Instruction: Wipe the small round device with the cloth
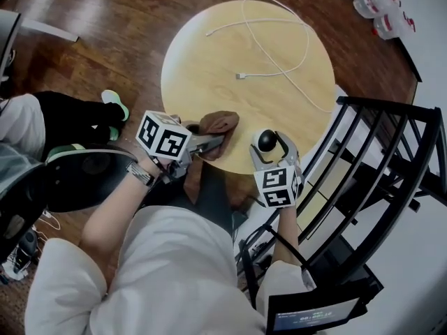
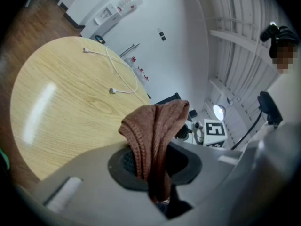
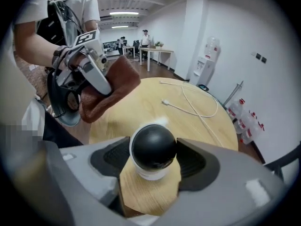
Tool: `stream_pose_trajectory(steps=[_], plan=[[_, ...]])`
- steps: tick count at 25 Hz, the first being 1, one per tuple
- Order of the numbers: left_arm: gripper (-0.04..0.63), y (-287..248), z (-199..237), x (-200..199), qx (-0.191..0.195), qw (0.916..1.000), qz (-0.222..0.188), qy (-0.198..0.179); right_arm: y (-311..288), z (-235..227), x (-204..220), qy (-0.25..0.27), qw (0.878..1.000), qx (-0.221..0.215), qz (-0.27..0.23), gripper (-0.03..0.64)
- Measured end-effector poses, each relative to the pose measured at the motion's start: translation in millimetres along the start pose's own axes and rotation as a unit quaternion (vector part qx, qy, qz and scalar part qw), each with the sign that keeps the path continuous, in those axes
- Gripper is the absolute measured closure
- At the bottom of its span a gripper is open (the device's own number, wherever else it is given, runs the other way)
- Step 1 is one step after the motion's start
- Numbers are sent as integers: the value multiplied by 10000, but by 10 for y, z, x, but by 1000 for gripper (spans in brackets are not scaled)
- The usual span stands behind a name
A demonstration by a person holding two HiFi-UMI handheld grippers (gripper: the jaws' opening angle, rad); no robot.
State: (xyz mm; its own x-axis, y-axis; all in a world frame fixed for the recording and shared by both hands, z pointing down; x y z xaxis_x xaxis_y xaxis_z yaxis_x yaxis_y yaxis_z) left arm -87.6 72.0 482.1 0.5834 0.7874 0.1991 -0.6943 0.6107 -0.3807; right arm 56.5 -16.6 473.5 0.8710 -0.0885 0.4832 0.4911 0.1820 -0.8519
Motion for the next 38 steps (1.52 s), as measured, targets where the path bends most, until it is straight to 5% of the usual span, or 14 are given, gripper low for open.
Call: stream_pose_trajectory(steps=[5, 19, 23, 29, 34, 38], plan=[[520, -36, -37, -44, 22, 10000, 47, -67, -29, -25, 13, -647, 9971, 365, -170, 305], [522, -192, -3, -152, 4, 9998, 192, 52, -12, 184, 35, -973, 9919, 606, -550, 307], [520, -322, -147, -228, 402, 9961, 783, 83, 3, 189, 30, -811, 9929, 314, -808, 305], [522, -659, -579, -582, 1155, 9717, 2045, -256, 85, 152, 135, -667, 9897, -133, -1259, 285], [522, -1014, -700, -495, 716, 9314, 3452, -909, 38, 257, 88, -321, 9931, -280, -1092, 285], [522, -1142, -719, -426, 310, 9009, 4093, -1412, -14, 261, 56, -299, 9957, -65, -874, 284]])
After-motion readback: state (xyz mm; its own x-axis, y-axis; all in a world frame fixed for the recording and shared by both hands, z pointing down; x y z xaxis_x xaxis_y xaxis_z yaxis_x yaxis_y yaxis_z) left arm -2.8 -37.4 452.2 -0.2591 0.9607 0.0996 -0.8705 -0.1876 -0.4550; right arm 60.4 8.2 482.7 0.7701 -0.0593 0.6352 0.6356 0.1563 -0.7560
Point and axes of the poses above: the fingertips, and each gripper's own axes: y backward along the fingers, z to its left, x out of its underside, the point moved 5 cm from there along y, backward along the fingers, and after that the axes turned 9 degrees about y, right-handed, at the moved point
